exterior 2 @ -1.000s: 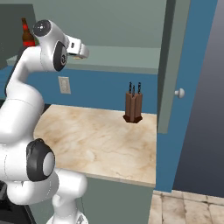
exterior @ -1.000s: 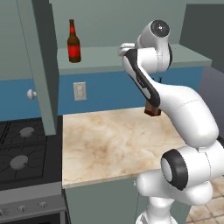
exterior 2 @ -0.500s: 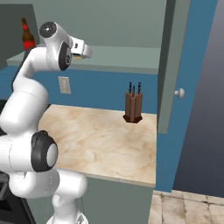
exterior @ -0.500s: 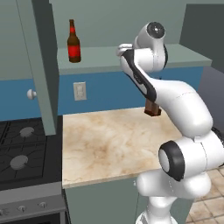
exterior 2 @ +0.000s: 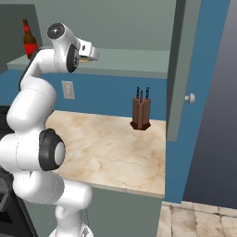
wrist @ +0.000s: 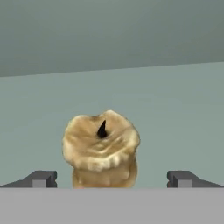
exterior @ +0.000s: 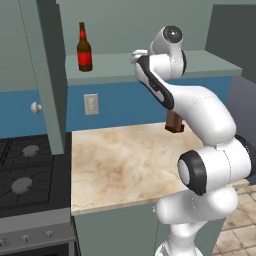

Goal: Get the candle and the beer from the cabinet and move them to the dining counter.

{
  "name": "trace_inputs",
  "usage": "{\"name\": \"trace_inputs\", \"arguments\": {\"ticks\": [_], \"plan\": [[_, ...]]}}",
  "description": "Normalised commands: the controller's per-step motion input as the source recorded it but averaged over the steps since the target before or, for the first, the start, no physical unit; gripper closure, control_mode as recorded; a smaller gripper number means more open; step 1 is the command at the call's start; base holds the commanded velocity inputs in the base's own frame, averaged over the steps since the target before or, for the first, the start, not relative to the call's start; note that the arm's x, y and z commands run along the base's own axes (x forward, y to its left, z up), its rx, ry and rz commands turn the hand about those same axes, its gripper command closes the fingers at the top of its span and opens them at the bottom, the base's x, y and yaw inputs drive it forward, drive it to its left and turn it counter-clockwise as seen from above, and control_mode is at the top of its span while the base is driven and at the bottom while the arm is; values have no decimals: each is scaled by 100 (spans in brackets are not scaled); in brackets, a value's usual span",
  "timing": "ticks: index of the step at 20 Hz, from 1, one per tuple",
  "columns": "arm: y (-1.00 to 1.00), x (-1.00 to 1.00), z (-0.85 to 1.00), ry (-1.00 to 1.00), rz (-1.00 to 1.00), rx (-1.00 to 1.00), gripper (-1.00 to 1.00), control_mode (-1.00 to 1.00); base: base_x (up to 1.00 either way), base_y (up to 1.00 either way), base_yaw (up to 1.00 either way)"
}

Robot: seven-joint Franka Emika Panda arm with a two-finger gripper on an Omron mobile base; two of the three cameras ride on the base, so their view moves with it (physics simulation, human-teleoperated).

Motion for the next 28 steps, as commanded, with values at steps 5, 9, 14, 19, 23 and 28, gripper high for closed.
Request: {"name": "trace_inputs", "arguments": {"ticks": [5, 9, 14, 19, 23, 28], "plan": [[11, 25, -4, 3, 0, 0, -100, -100, 0, 0, 0], [10, 19, -4, 2, 0, 0, -100, -100, 0, 0, 0], [1, 14, -5, 1, 0, 0, -100, -100, 0, 0, 0], [0, 6, -4, 0, 0, 0, 100, -100, 0, 0, 0], [-1, 0, -12, 0, 0, 0, 100, -100, 0, 0, 0], [0, -23, -12, -2, 0, 0, 100, -100, 0, 0, 0]]}}
